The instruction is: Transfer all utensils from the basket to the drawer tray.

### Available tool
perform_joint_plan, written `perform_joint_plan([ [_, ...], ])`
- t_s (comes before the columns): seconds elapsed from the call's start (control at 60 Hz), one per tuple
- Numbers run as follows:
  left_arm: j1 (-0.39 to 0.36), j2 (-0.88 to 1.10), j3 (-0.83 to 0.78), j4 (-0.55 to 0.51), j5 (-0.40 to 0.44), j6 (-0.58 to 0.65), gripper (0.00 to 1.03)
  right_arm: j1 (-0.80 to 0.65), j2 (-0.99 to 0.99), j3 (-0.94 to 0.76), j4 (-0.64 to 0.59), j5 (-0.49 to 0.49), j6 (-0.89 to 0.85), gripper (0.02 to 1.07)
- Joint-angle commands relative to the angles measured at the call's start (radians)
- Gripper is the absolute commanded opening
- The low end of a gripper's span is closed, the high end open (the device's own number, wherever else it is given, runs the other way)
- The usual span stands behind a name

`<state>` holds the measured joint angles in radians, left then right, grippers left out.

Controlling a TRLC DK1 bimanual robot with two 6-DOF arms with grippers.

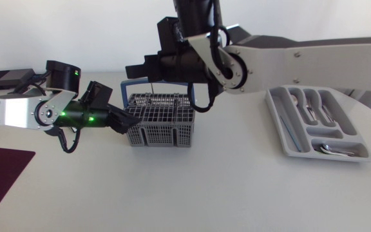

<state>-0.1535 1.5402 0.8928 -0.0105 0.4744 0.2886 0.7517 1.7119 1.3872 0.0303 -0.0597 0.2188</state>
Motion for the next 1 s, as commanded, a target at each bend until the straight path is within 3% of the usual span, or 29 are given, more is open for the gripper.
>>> perform_joint_plan([
  [0.0, -0.009, -0.065, -0.012, -0.029, 0.009, 0.015, 0.61, -0.003, -0.057, -0.017, -0.035, -0.009, -0.009, 0.12],
  [0.267, -0.017, -0.195, 0.011, -0.178, -0.013, 0.012, 0.61, -0.054, -0.224, -0.091, -0.227, -0.034, -0.090, 0.12],
  [0.467, -0.073, -0.267, 0.017, -0.270, -0.102, 0.012, 0.61, -0.183, -0.347, -0.186, -0.394, -0.078, -0.199, 0.12],
  [0.667, -0.098, -0.321, 0.006, -0.318, -0.145, 0.011, 0.61, -0.485, -0.474, -0.333, -0.549, -0.100, -0.389, 0.11],
  [0.833, -0.096, -0.330, -0.014, -0.321, -0.160, 0.011, 0.61, -0.833, -0.485, -0.456, -0.517, -0.100, -0.636, 0.10],
  [0.983, -0.101, -0.330, -0.018, -0.319, -0.171, 0.009, 0.61, -1.011, -0.434, -0.505, -0.449, -0.094, -0.783, 0.10],
])
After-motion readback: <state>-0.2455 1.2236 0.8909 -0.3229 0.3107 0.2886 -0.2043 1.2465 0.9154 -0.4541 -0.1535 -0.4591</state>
